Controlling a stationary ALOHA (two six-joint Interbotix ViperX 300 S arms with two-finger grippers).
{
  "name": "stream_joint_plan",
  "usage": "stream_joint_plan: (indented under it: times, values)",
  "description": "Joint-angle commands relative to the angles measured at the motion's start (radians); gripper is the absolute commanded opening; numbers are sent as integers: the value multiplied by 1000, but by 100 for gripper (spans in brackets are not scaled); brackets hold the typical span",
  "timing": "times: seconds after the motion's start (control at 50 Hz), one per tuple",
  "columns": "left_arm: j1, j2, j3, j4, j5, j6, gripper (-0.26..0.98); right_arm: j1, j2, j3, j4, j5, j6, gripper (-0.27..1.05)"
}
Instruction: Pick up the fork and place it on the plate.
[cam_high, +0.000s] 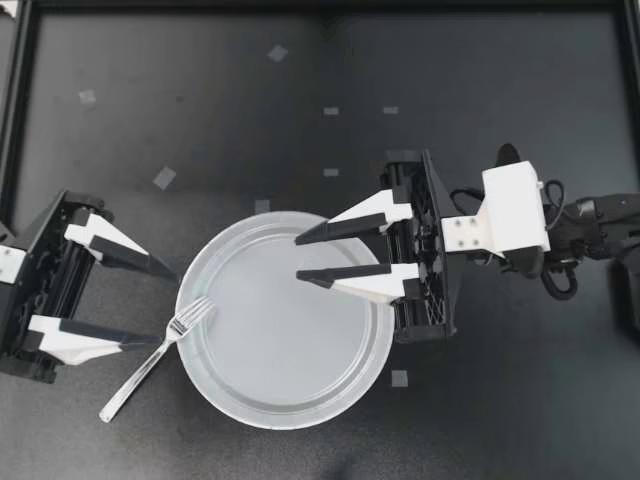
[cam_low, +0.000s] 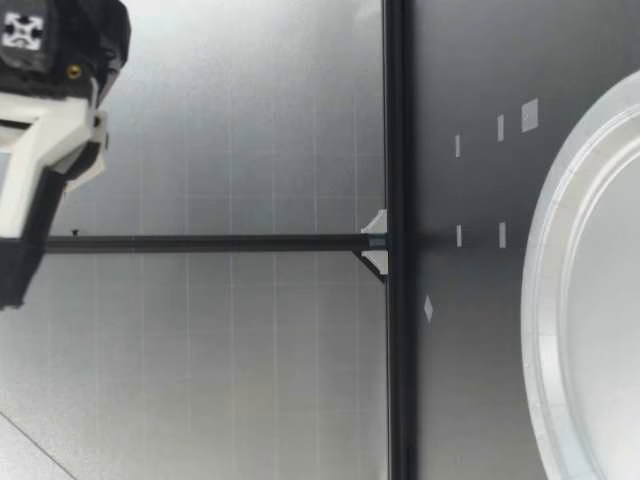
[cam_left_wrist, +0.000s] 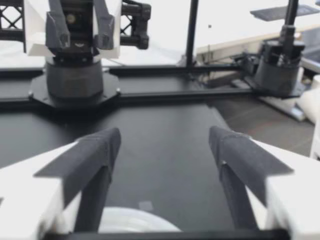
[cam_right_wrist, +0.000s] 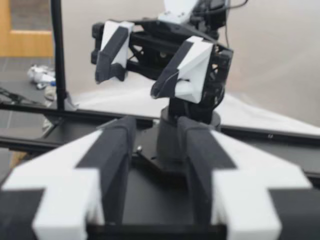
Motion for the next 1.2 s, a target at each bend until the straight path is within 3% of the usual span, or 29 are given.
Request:
stream_joint_plan:
  times: [0.0, 1.18]
  values:
    - [3, -5, -18, -2, 11, 2, 67, 6, -18, -15, 0, 9, 8, 45]
    - [3, -8, -9, -6, 11, -8, 67, 6, -18, -3, 0, 15, 26, 45]
